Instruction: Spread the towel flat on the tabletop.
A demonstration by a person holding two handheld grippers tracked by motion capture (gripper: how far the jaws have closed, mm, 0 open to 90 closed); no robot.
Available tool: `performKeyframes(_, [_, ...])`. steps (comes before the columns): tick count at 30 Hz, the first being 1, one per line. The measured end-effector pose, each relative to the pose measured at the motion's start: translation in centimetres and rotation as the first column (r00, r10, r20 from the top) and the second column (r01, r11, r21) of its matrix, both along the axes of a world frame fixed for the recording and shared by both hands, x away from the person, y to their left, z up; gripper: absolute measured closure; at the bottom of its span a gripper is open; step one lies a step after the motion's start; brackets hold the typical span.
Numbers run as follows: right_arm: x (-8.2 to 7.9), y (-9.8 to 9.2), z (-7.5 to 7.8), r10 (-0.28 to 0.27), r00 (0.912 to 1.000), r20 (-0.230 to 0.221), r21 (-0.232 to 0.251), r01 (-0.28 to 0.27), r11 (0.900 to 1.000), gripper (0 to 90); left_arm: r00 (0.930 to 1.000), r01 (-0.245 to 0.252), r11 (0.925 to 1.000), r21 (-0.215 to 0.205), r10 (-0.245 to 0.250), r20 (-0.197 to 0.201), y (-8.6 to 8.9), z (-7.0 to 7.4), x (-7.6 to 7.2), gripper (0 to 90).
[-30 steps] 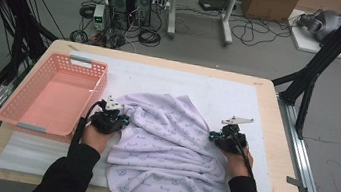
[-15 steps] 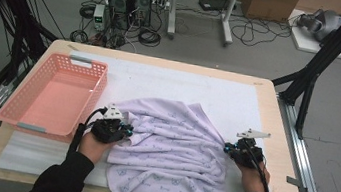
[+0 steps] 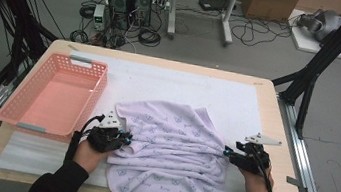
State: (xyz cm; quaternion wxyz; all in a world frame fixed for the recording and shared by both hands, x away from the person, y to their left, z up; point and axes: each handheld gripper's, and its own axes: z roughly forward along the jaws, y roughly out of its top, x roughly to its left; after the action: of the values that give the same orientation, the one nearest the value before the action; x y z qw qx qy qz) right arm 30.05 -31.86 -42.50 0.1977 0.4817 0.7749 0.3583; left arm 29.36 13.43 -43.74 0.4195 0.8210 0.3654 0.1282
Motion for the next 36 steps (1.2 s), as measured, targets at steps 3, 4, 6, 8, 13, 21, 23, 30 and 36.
performKeyframes(3, [0.7, 0.3, 0.1, -0.001, 1.0000, 0.005, 0.000, 0.001, 1.000, 46.3, 0.9998, -0.003, 1.0000, 0.000, 0.003, -0.021, 0.8, 0.1, -0.6, 83.6])
performKeyframes(4, [1.1, 0.4, 0.1, -0.004, 1.0000, 0.004, 0.001, 0.004, 1.000, 46.2, 0.9996, -0.006, 1.0000, -0.003, 0.006, -0.026, 1.0, 0.1, -0.9, 84.0])
performKeyframes(6, [1.9, 0.6, 0.0, -0.010, 0.9999, 0.007, 0.012, 0.010, 1.000, 46.2, 0.9994, -0.004, 1.0000, 0.002, 0.004, -0.033, 1.5, 0.0, -1.3, 84.1])
performKeyframes(8, [2.8, 1.0, -0.2, -0.016, 0.9999, 0.001, 0.030, 0.016, 0.999, 46.2, 0.9986, -0.006, 1.0000, 0.000, 0.006, -0.052, 1.9, -0.1, -1.8, 84.0])
performKeyframes(13, [4.7, 3.2, -0.4, 0.013, 0.9999, -0.010, 0.056, -0.013, 0.998, 46.2, 0.9972, -0.006, 0.9999, -0.014, 0.005, -0.074, 2.3, -0.1, -2.0, 83.0])
performKeyframes(21, [6.4, 5.0, -1.6, 0.080, 0.9937, -0.079, -0.004, -0.080, 0.997, 81.0, 0.9919, -0.127, 0.9888, -0.077, 0.127, -0.011, 2.6, 0.2, -0.5, 48.6])
performKeyframes(23, [5.7, 5.1, -1.3, 0.134, 0.9875, -0.082, -0.051, -0.139, 0.989, 83.6, 0.9885, -0.150, 0.9848, -0.087, 0.151, 0.003, 2.6, 0.4, 0.1, 45.2])
performKeyframes(30, [2.0, 2.3, -0.5, 0.143, 0.9883, -0.053, -0.072, -0.147, 0.987, 83.6, 0.9831, -0.182, 0.9777, -0.105, 0.183, -0.001, 2.2, -0.1, 2.3, 41.6])
performKeyframes(36, [-1.5, 0.3, -0.5, 0.144, 0.9870, -0.072, -0.055, -0.148, 0.988, 83.6, 0.9821, -0.187, 0.9763, -0.108, 0.189, 0.002, 1.8, -0.6, 3.0, 41.5])
